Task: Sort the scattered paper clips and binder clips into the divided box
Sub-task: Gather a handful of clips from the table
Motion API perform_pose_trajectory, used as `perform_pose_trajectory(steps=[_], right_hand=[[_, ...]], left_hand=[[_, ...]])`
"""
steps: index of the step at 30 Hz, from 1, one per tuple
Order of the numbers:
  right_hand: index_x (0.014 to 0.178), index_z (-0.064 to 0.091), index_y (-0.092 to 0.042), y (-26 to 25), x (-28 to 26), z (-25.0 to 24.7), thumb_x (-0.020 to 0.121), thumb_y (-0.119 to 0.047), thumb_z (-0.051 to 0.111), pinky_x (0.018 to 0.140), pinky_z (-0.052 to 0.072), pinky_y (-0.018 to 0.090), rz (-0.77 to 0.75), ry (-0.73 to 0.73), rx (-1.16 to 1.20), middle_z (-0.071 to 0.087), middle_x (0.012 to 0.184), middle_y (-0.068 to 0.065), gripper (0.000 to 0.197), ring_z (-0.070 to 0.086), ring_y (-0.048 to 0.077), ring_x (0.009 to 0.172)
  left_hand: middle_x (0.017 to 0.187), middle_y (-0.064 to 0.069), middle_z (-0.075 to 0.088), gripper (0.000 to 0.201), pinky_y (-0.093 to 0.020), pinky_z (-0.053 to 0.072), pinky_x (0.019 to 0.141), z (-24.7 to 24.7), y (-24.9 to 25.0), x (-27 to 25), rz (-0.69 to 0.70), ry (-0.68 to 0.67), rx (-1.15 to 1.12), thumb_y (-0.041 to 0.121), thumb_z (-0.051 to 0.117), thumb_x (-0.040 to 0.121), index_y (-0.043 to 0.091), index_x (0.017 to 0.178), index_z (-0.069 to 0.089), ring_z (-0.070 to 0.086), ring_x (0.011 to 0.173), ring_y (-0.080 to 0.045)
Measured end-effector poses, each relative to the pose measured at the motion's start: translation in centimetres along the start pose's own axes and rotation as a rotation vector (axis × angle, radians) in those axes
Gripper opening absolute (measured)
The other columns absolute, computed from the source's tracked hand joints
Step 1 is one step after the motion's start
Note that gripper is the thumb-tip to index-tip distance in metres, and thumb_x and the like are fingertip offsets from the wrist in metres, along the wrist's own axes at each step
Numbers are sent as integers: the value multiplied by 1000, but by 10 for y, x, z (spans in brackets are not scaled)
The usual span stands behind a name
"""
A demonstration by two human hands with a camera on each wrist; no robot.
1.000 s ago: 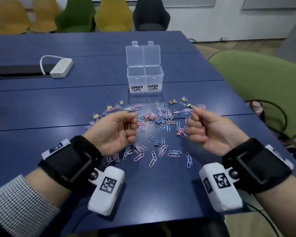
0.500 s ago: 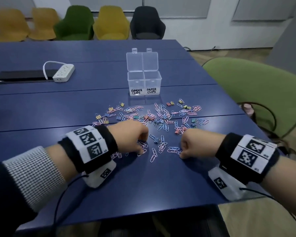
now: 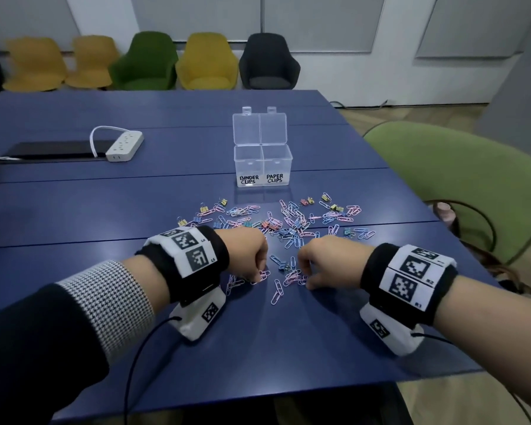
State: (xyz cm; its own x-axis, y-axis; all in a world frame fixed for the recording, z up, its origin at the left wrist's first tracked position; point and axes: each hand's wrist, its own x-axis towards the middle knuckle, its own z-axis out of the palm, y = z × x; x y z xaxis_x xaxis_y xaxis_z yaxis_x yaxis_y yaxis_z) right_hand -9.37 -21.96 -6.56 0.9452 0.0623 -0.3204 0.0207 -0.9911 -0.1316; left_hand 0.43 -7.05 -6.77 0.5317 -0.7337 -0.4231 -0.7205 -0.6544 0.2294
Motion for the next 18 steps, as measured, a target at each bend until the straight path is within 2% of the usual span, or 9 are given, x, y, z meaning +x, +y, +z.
perform_pose_trajectory(steps=[4,8,10,12,15,17,18], right_hand=[[83,56,-19,2,8,-4,83,-21,61,53,35,24,-59,-70,-10,55,82,-1,6,49,19,76],[80,56,-15,6,16,-4,82,-20,60,51,33,23,-94,-133,-20,49,66,-4,6,47,21,71],[79,58,-11,9,19,-3,80,-20,59,51,32,25,-94,-150,-10,51,67,2,9,44,22,66],[77,58,-12,14,20,-2,79,-21,59,52,34,25,-87,-147,32,53,69,4,10,43,20,60],[76,60,-10,34,16,-8,81,-20,63,52,38,23,-40,-95,347,54,61,-2,12,42,9,50],[75,61,-5,48,11,-16,81,-18,65,43,33,19,0,-58,720,50,56,0,14,37,8,42],[71,60,-7,56,7,-19,79,-17,64,38,29,16,16,-36,952,46,53,1,13,32,8,39]], left_hand=[[66,11,55,6,-18,40,53,-3,0,4,7,-55,36,19,68,84,16,88,65,49,59,-4],[78,1,59,19,-23,41,64,-4,3,7,7,-110,135,25,62,88,9,96,68,52,72,-17],[79,-3,56,19,-24,39,62,-4,3,9,17,-123,179,26,57,90,9,89,65,48,73,-21],[76,-5,52,16,-25,37,58,-5,2,8,32,-131,186,25,53,91,14,80,58,43,69,-23],[75,-4,55,17,-26,40,61,-11,-5,4,64,-72,67,29,52,90,19,77,56,44,66,-20],[72,4,60,18,-23,42,60,-19,-16,1,70,23,-118,32,56,90,21,75,57,49,62,-12],[69,9,61,17,-20,41,57,-24,-23,-1,67,67,-247,32,60,89,22,76,59,49,59,-7]])
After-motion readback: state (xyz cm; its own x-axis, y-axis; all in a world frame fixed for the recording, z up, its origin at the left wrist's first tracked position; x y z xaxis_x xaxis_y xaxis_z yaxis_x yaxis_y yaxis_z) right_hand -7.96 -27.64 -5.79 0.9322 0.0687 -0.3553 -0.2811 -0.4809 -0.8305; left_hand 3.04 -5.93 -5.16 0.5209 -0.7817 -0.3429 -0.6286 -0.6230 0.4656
